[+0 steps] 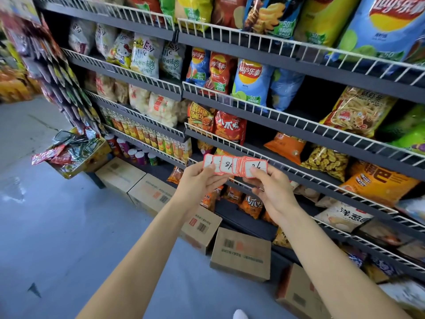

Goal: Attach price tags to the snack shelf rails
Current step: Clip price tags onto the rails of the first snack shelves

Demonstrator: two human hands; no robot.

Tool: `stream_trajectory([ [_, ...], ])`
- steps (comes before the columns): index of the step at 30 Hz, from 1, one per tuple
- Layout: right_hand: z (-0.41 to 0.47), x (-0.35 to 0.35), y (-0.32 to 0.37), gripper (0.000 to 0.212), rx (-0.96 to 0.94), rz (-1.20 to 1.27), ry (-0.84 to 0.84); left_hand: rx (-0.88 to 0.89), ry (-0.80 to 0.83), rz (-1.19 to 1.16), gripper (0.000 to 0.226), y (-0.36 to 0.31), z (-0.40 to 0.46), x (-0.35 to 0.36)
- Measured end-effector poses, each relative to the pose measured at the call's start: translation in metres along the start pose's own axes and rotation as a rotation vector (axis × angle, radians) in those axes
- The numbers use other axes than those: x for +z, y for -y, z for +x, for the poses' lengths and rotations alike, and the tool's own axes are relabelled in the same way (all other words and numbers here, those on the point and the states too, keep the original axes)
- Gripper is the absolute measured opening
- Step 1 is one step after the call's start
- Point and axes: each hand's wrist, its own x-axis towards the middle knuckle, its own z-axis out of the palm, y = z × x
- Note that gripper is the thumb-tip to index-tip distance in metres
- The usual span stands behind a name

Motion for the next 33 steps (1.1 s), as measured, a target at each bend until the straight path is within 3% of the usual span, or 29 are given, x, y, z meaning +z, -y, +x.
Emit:
stream_trajectory([
  [6,0.022,0.016,0.000,0.015,-0.041,-0.037,0.008,0.046,0.002,0.069,0.020,-0.002,0.021,-0.003],
  [12,0.067,0.025,0.011,0.012,-0.073,-0.021,-0.044,0.065,-0.098,0.196,0.016,-0.014,0.062,-0.016],
  [20,0.119,0.051,0.013,0.013,-0.036,-0.055,0.042,0.060,-0.143,0.210,0.020,-0.024,0.105,-0.036],
  [27,0.135,0.100,-0.001,0.014,0.032,-0.060,0.076,0.008,-0.199,0.283,0.016,-0.023,0.123,-0.077],
  [33,0.138,0.162,-0.021,0.012,0.013,-0.084,-0.006,0.043,-0.162,0.377,0.013,-0.030,0.130,-0.131],
])
